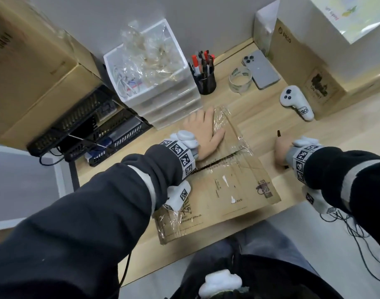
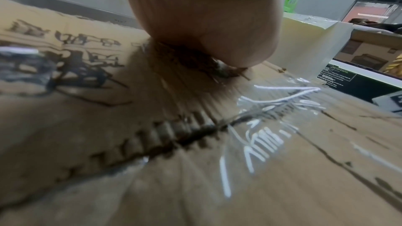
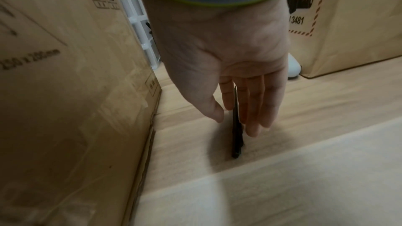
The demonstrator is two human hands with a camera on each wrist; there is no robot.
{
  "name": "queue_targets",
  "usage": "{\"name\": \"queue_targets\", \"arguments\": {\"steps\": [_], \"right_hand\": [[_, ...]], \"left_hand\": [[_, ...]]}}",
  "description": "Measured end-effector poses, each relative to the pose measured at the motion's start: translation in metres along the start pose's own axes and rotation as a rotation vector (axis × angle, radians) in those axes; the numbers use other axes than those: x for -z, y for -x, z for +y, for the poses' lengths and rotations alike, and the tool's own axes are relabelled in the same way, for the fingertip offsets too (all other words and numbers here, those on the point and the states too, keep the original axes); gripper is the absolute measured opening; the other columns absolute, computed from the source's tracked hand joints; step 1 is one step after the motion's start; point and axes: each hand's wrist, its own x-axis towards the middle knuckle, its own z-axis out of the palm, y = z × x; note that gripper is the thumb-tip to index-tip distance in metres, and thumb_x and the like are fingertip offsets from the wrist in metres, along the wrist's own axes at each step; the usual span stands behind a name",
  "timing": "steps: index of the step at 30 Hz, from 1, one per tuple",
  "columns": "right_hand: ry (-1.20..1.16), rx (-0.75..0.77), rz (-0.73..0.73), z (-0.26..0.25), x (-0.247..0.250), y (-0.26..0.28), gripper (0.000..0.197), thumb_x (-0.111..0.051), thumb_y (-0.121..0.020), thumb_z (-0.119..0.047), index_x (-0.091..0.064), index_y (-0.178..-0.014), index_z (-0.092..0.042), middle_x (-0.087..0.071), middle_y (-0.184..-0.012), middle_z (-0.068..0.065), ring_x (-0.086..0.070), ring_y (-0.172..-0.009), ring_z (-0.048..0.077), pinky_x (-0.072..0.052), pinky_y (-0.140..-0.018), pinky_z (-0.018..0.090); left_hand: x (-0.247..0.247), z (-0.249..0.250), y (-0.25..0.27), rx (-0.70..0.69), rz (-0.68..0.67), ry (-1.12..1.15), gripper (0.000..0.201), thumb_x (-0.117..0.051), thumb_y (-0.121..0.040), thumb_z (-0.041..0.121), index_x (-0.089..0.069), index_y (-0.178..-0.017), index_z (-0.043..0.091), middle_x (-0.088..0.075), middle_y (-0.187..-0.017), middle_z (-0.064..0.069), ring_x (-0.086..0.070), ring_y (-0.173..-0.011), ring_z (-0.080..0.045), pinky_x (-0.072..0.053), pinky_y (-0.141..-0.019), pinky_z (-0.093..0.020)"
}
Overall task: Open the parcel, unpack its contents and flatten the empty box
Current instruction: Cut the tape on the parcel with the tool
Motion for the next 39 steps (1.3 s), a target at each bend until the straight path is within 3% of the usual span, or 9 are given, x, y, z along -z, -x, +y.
{"name": "queue_targets", "arguments": {"steps": [3, 7, 12, 16, 24, 30, 33, 36, 39], "right_hand": [[-0.075, 0.055, 0.035, 0.0, -0.013, -0.014, 0.023, -0.061, -0.089, -0.01, -0.065, -0.11, -0.003, -0.067, -0.109, 0.019, -0.066, -0.102, 0.035, -0.048, -0.077, 0.037], [-0.114, 0.088, 0.073, -0.006, -0.017, -0.015, 0.028, -0.062, -0.089, -0.007, -0.064, -0.115, 0.0, -0.064, -0.116, 0.023, -0.063, -0.107, 0.037, -0.048, -0.081, 0.038], [0.063, 0.04, -0.09, -0.022, 0.001, -0.008, 0.018, -0.063, -0.091, -0.011, -0.067, -0.106, -0.004, -0.069, -0.098, 0.006, -0.059, -0.079, 0.02, -0.045, -0.07, 0.021], [-0.065, 0.038, 0.068, -0.023, 0.023, -0.009, 0.008, -0.062, -0.085, -0.009, -0.063, -0.091, -0.005, -0.064, -0.076, 0.006, -0.063, -0.068, 0.022, -0.048, -0.06, 0.031], [-0.161, 0.136, 0.31, -0.033, 0.096, 0.004, 0.007, -0.054, -0.075, -0.008, -0.062, -0.076, -0.009, -0.062, -0.065, 0.007, -0.054, -0.053, 0.022, -0.039, -0.05, 0.024], [-0.407, 0.322, 0.585, -0.059, 0.152, 0.021, 0.016, -0.051, -0.085, -0.012, -0.043, -0.098, -0.018, -0.058, -0.081, 0.006, -0.058, -0.069, 0.026, -0.051, -0.066, 0.038], [-0.515, 0.397, 0.626, -0.072, 0.168, 0.029, 0.023, -0.05, -0.091, -0.011, -0.044, -0.113, -0.018, -0.059, -0.095, 0.001, -0.06, -0.078, 0.023, -0.051, -0.074, 0.039], [-0.465, 0.567, 0.631, -0.092, 0.179, 0.044, 0.015, -0.044, -0.097, -0.007, -0.055, -0.106, -0.011, -0.057, -0.103, 0.009, -0.057, -0.08, 0.025, -0.046, -0.07, 0.033], [-0.4, 0.747, 0.436, -0.117, 0.183, 0.063, 0.016, -0.039, -0.103, -0.02, -0.052, -0.113, -0.02, -0.064, -0.098, 0.005, -0.059, -0.079, 0.019, -0.042, -0.067, 0.03]], "left_hand": [[-0.001, -0.001, -0.002, 0.008, 0.005, -0.019, 0.07, -0.04, -0.098, 0.053, -0.032, -0.153, 0.01, -0.054, -0.128, -0.013, -0.052, -0.112, -0.033, -0.036, -0.091, -0.04], [-0.001, -0.001, -0.002, 0.006, 0.004, -0.034, 0.069, -0.041, -0.099, 0.053, -0.032, -0.153, 0.01, -0.054, -0.128, -0.013, -0.051, -0.112, -0.032, -0.035, -0.091, -0.039], [-0.003, -0.003, -0.002, 0.01, 0.003, -0.036, 0.07, -0.041, -0.099, 0.053, -0.032, -0.153, 0.01, -0.054, -0.126, -0.012, -0.051, -0.11, -0.032, -0.035, -0.09, -0.04], [-0.003, -0.003, -0.001, 0.002, -0.002, -0.01, 0.07, -0.043, -0.099, 0.052, -0.032, -0.153, 0.009, -0.054, -0.127, -0.013, -0.05, -0.111, -0.032, -0.033, -0.091, -0.04], [0.018, -0.02, 0.001, -0.036, -0.125, 0.188, 0.075, -0.054, -0.097, 0.05, -0.03, -0.155, 0.009, -0.045, -0.143, -0.013, -0.045, -0.127, -0.032, -0.035, -0.102, -0.038], [0.06, -0.067, 0.036, -0.026, -0.095, 0.108, 0.093, -0.061, -0.084, 0.064, -0.029, -0.156, 0.014, -0.038, -0.154, -0.007, -0.043, -0.133, -0.028, -0.04, -0.108, -0.043], [0.071, -0.089, 0.066, 0.012, -0.083, 0.135, 0.099, -0.068, -0.076, 0.067, -0.033, -0.153, 0.016, -0.042, -0.151, -0.004, -0.045, -0.131, -0.024, -0.042, -0.108, -0.042], [0.067, -0.118, 0.101, 0.043, -0.179, 0.087, 0.113, -0.07, -0.063, 0.08, -0.036, -0.149, 0.015, -0.045, -0.145, -0.002, -0.048, -0.126, -0.021, -0.043, -0.108, -0.04], [0.065, -0.144, 0.136, 0.09, -0.256, 0.091, 0.131, -0.07, -0.052, 0.09, -0.028, -0.152, 0.019, -0.045, -0.142, 0.001, -0.049, -0.119, -0.015, -0.046, -0.106, -0.039]]}}
